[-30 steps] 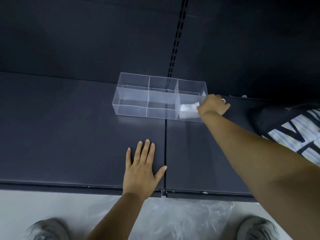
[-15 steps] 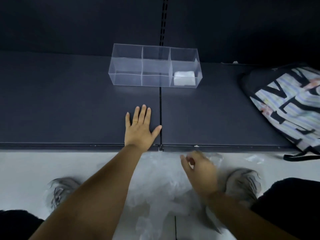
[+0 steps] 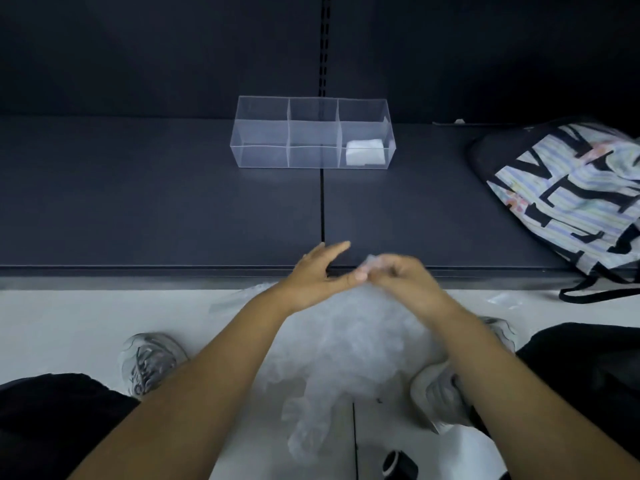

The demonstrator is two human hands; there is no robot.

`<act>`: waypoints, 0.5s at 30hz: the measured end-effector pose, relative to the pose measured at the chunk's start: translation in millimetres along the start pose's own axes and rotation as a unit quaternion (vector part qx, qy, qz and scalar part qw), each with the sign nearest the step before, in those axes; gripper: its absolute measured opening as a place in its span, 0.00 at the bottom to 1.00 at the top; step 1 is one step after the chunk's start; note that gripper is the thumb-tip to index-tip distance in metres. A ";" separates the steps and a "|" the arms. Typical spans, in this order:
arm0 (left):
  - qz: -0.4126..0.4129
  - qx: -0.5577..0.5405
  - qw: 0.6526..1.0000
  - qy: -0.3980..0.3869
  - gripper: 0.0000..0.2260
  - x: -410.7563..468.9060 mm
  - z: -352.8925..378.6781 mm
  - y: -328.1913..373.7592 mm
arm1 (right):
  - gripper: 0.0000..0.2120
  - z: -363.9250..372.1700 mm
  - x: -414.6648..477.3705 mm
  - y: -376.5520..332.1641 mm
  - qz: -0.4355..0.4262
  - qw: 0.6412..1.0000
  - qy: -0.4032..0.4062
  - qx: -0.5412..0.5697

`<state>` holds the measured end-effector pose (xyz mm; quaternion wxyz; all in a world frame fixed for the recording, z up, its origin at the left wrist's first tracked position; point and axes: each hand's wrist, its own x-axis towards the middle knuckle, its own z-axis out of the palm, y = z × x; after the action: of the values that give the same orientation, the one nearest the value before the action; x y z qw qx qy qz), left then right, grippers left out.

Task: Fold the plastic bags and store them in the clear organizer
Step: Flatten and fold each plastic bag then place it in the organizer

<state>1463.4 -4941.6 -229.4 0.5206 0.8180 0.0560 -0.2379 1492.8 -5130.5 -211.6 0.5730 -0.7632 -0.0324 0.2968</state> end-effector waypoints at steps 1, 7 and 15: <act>0.008 -0.039 0.999 -0.023 0.30 -3.6 -2.4 6.8 | 0.09 -8.1 -0.9 -13.6 -0.019 1.000 0.001 0.023; -0.006 -0.095 0.995 -0.018 0.12 -16.9 -20.5 22.0 | 0.17 -44.5 6.7 -57.6 -0.035 0.984 0.125 0.118; -0.020 -0.280 0.950 0.133 0.11 -24.6 -38.2 30.7 | 0.13 -63.3 11.2 -50.9 0.025 0.949 0.304 0.078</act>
<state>1464.8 -4918.1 -179.9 0.7121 0.6621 0.2051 -0.1118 1547.9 -5162.9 -160.2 0.6059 -0.7708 0.1854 0.0667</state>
